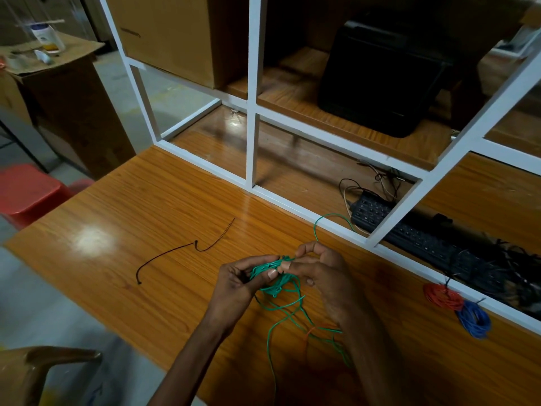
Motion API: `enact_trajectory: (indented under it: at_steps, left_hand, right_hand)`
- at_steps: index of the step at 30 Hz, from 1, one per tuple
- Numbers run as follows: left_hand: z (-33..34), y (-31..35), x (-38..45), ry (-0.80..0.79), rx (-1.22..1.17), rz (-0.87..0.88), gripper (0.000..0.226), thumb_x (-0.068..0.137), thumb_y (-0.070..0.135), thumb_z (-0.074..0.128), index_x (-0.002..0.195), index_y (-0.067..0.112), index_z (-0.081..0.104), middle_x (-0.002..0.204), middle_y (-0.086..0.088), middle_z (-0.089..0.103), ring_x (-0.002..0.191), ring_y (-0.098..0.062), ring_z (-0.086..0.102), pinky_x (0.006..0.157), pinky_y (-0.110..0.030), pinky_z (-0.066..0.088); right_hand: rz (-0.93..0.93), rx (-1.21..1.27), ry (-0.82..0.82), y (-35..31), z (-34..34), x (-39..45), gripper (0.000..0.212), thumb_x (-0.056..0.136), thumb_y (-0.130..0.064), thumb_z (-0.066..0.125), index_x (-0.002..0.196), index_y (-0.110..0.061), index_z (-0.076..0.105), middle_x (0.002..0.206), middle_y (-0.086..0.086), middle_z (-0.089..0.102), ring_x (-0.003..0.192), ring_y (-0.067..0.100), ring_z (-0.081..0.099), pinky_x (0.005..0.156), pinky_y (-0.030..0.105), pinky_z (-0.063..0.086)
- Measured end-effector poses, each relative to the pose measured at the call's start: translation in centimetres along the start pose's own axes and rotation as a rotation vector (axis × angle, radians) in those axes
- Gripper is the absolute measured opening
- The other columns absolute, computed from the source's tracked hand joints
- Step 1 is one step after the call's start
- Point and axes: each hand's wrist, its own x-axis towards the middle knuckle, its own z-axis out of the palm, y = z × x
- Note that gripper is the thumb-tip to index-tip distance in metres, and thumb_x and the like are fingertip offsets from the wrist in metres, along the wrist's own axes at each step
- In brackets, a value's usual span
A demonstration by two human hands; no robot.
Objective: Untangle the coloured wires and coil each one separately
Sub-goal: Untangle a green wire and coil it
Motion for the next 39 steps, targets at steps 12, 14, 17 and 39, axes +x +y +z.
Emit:
enact_trajectory:
  at_steps: [12,14,17,39]
  left_hand:
    - [-1.5,0.1,-0.5,-0.112,0.174,0.065,0.025,0.089,0.005,0.077,0.114,0.007,0.08,0.114,-0.006,0.08,0.111,-0.026,0.075,0.096,-0.042,0.061]
    - [-1.6,0.0,-0.7,-0.118,0.221,0.082,0.024,0.089,0.006,0.078,0.113,0.01,0.081,0.114,-0.003,0.08,0.112,-0.023,0.075,0.096,-0.04,0.06]
    - [-1.6,-0.1,-1.0,-0.128,0.279,0.099,0.024,0.09,0.004,0.078,0.111,0.013,0.082,0.113,0.001,0.081,0.111,-0.019,0.075,0.096,-0.035,0.06]
    - [-1.8,-0.1,-0.7,-0.115,0.429,0.14,0.029,0.091,0.011,0.079,0.116,0.027,0.081,0.116,0.012,0.079,0.112,-0.009,0.074,0.099,-0.036,0.059]
  right_hand:
    - [0.187,-0.06,-0.101,0.7,-1.1,1.3,0.035,0.079,0.009,0.075,0.08,-0.013,0.048,0.056,0.001,0.049,0.043,0.006,0.034,0.041,0.021,0.02]
    - [0.233,-0.091,-0.092,0.9,-1.2,1.6,0.035,0.076,0.009,0.077,0.077,-0.013,0.049,0.06,0.005,0.047,0.047,0.009,0.032,0.038,0.02,0.018]
    - [0.275,-0.137,-0.075,1.0,-1.2,1.8,0.035,0.074,0.008,0.077,0.075,-0.014,0.05,0.072,0.013,0.05,0.048,0.009,0.032,0.038,0.02,0.016]
    - [0.341,-0.069,-0.074,2.0,-1.0,2.0,0.022,0.08,0.007,0.071,0.079,-0.011,0.059,0.064,0.007,0.066,0.043,0.005,0.034,0.038,0.017,0.013]
